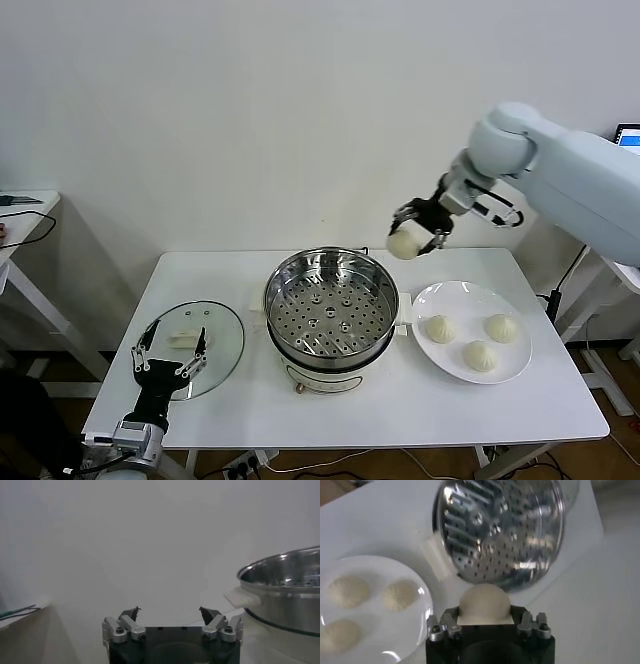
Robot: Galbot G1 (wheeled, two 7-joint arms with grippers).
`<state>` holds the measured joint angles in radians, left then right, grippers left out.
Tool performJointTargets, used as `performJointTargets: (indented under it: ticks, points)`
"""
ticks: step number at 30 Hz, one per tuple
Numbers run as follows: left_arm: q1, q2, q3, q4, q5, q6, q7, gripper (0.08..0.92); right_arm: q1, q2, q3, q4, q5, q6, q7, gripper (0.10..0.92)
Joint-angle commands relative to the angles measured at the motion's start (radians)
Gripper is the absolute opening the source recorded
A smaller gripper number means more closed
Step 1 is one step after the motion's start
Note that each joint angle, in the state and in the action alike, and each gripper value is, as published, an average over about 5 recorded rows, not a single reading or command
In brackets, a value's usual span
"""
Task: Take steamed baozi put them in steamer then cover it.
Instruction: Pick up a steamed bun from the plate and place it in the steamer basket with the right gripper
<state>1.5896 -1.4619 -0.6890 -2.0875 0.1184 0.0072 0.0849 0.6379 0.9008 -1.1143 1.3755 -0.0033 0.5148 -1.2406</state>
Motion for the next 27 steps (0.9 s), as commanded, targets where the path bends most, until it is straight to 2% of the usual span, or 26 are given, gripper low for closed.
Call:
performJointTargets:
  ticks: [1,17,27]
  points:
    - [-0.004,0.012,-0.025,0.011,-0.007,-0.001,0.004,0.823,0.004,0.192,-0.109,-0.037,-0.049,0.132,0.011,0.687]
    - [-0.008,0.019,-0.067,0.030,-0.031,-0.001,0.017,0.823,-0.239,0.457,0.081,-0.457,-0.350,0.344,0.037,0.689]
    - [-0.008,0.018,-0.067,0.028,-0.035,-0.004,0.019,0.823,-0.282,0.510,0.137,-0.569,-0.477,0.343,0.109,0.687]
